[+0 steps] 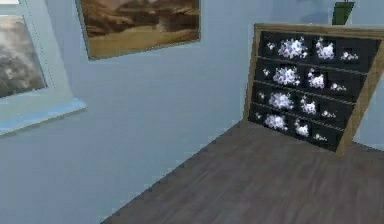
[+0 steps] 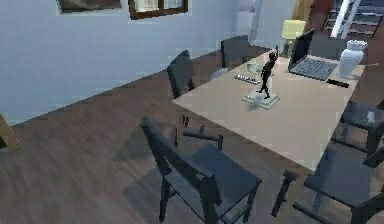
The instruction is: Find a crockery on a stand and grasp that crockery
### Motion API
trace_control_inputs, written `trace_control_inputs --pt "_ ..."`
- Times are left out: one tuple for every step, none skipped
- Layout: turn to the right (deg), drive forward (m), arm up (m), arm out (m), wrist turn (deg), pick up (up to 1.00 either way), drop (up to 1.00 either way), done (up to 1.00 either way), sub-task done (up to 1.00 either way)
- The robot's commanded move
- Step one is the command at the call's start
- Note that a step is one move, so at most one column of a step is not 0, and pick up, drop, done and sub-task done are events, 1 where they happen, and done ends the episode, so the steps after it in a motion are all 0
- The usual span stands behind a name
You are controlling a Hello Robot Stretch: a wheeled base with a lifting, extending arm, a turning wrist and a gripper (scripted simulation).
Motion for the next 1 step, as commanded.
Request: trace_control_inputs --pt "42.0 0.00 0.00 0.00 0.0 0.00 0.00 0.00 0.00"
